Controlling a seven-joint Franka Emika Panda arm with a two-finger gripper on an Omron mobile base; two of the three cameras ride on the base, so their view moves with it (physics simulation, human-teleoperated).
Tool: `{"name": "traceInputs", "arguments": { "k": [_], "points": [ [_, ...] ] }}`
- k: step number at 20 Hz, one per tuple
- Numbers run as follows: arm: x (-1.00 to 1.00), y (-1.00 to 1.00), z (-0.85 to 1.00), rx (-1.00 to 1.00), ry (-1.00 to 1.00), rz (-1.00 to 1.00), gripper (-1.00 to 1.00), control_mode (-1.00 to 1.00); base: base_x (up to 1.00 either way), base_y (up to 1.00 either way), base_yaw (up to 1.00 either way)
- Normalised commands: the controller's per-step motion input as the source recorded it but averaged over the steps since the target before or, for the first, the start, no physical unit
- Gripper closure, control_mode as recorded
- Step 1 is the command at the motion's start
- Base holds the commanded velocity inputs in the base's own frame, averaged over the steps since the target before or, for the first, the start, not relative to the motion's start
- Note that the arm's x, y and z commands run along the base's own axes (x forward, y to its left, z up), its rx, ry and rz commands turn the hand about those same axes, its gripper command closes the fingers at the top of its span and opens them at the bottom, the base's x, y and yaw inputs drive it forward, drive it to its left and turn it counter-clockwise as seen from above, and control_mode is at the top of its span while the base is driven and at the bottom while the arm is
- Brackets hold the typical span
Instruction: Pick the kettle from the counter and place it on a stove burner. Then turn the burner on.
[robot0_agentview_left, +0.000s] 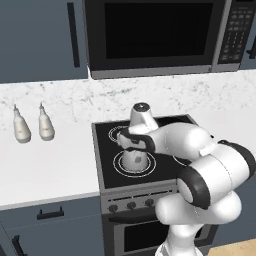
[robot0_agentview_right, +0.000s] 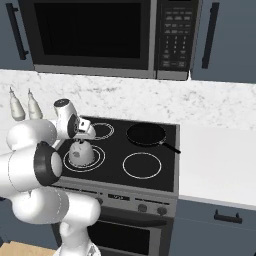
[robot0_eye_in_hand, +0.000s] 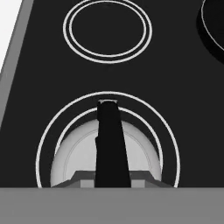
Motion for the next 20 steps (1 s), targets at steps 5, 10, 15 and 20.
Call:
{"name": "traceInputs", "arguments": {
  "k": [5, 10, 15, 20],
  "points": [
    [-0.02, 0.0, -0.22, -0.01, 0.02, 0.0, 1.0, -1.0, 0.0, 0.0, 0.0],
    [0.09, 0.0, 0.0, 0.0, -0.02, 0.0, 1.0, -1.0, 0.0, 0.0, 0.0],
    [0.13, -0.03, 0.0, 0.0, -0.05, 0.0, 1.0, -1.0, 0.0, 0.0, 0.0],
    [0.0, 0.0, -0.13, -0.01, 0.0, 0.0, 1.0, -1.0, 0.0, 0.0, 0.0]
  ]
}}
